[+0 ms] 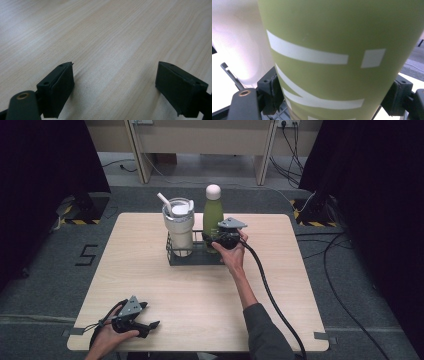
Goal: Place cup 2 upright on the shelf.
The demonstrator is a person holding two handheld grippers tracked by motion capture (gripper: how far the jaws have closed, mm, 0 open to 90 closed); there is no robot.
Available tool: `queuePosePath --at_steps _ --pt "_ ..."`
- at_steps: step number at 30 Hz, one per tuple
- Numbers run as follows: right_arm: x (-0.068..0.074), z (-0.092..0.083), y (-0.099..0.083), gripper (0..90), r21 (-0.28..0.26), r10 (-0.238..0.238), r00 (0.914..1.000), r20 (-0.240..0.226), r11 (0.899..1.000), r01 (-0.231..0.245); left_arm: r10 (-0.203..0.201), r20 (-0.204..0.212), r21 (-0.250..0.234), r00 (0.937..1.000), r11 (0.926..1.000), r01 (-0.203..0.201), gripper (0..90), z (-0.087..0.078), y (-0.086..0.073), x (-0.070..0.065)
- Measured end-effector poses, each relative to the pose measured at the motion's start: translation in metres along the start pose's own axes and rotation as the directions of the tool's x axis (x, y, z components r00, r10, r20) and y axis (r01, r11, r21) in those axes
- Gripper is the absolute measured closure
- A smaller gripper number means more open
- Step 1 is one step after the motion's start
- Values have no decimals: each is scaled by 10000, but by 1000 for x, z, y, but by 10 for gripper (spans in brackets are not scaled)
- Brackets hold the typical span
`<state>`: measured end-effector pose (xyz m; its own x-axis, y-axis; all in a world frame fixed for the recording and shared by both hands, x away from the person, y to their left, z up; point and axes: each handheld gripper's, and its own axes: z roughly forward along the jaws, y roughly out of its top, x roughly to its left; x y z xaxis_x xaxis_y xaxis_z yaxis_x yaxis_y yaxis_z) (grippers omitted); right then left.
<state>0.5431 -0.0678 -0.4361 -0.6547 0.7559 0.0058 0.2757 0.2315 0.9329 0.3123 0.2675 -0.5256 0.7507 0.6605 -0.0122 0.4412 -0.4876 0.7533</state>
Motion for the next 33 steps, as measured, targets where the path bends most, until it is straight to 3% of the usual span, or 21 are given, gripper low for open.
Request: queuePosePath --at_steps 8,22,33 --pt "0 1 -6 210 94 136 9999 -4 9999 -136 -1 1 2 10000 10000 1 146 0 0 0" --pt "1 0 -9 205 28 -199 9998 -46 9998 199 19 24 3 10000 10000 -19 146 0 0 0" --pt "1 -4 -10 160 -77 133 9999 -48 9999 -133 21 32 2 10000 10000 -21 146 0 0 0"
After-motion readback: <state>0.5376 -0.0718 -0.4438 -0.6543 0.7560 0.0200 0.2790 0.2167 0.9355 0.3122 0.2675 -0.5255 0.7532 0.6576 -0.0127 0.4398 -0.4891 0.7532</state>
